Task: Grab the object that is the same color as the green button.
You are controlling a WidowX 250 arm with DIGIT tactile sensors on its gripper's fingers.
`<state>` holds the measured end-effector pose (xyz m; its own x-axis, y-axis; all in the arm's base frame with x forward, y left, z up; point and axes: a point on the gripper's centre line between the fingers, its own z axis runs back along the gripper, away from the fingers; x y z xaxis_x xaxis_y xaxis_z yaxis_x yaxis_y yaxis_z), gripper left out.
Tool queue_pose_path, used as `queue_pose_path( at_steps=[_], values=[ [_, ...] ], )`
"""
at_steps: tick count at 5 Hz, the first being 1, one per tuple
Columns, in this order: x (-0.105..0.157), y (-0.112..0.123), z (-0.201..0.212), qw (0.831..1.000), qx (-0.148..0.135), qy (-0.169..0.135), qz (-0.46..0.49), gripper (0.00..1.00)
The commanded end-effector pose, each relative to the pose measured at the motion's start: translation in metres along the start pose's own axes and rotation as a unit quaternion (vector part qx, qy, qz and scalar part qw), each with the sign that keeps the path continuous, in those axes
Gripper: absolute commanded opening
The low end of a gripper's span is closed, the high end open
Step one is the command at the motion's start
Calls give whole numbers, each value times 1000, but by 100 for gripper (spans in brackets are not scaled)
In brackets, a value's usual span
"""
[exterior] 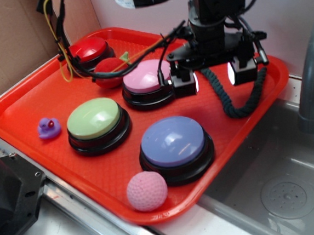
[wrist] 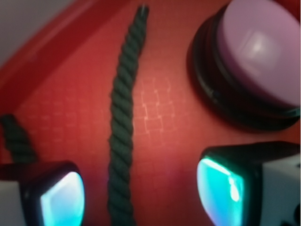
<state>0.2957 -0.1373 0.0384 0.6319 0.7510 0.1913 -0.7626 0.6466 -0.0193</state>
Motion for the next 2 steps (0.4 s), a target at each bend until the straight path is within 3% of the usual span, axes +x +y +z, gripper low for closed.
queue_pose_path(
  at_steps=[1, 2],
  values=[
    [0, -9, -17, 999, -31, 33, -1, 100],
    [1, -5, -25, 999, -35, 41, 6, 77]
  ],
)
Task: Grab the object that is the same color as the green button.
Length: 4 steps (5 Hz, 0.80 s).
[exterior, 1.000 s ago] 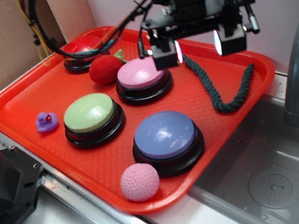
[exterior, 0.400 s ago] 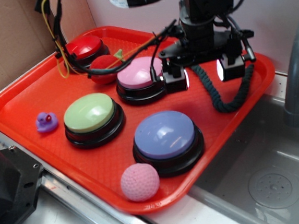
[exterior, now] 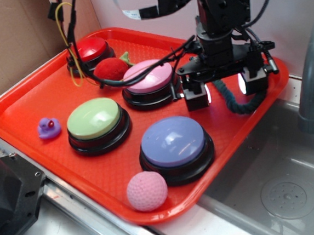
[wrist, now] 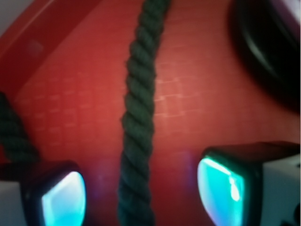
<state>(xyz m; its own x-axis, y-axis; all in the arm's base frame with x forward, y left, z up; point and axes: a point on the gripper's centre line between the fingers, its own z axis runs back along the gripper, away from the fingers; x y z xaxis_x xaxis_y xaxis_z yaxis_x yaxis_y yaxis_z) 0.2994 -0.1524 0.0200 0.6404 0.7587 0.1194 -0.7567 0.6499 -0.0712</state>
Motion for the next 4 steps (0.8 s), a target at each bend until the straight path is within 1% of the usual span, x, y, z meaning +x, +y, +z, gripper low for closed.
queue_pose_path(
  at_steps=[1, 2, 3, 4],
  values=[
    [15, 19, 7, 999, -4, -29, 20, 0],
    [10, 29, 27, 999, -13, -52, -1, 0],
    [9, 36, 67, 995, -49, -49, -70, 0],
    [11, 35, 111, 986, -74, -55, -136, 0]
  ],
)
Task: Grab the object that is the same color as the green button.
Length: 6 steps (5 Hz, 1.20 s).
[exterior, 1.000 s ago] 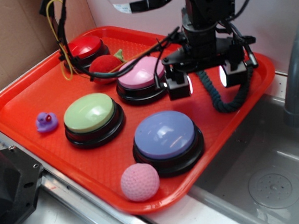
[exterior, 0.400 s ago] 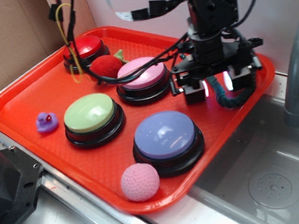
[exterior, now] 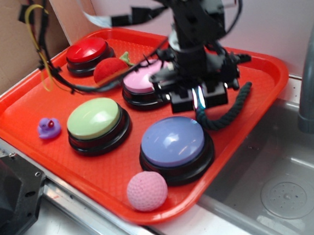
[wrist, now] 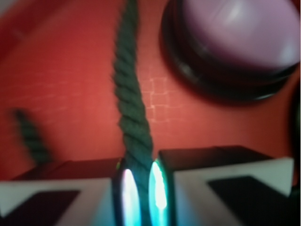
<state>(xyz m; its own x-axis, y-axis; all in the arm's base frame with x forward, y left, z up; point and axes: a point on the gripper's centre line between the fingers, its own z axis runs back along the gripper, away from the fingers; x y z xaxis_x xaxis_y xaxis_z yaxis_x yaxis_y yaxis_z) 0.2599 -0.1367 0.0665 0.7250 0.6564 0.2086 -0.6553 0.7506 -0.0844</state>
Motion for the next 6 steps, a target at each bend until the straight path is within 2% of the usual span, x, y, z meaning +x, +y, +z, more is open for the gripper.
queue_pose_path(
  at_steps=[1, 2, 3, 4, 5, 6],
  values=[
    [43, -2, 105, 993, -82, 4, -88, 0],
    [61, 18, 137, 993, -69, 23, -95, 0],
    [78, 63, 159, 992, -59, 18, -107, 0],
    [83, 97, 172, 994, -27, 8, -106, 0],
    [78, 102, 174, 991, -12, 16, -133, 0],
    [82, 89, 163, 987, 18, 45, -155, 0]
  ],
)
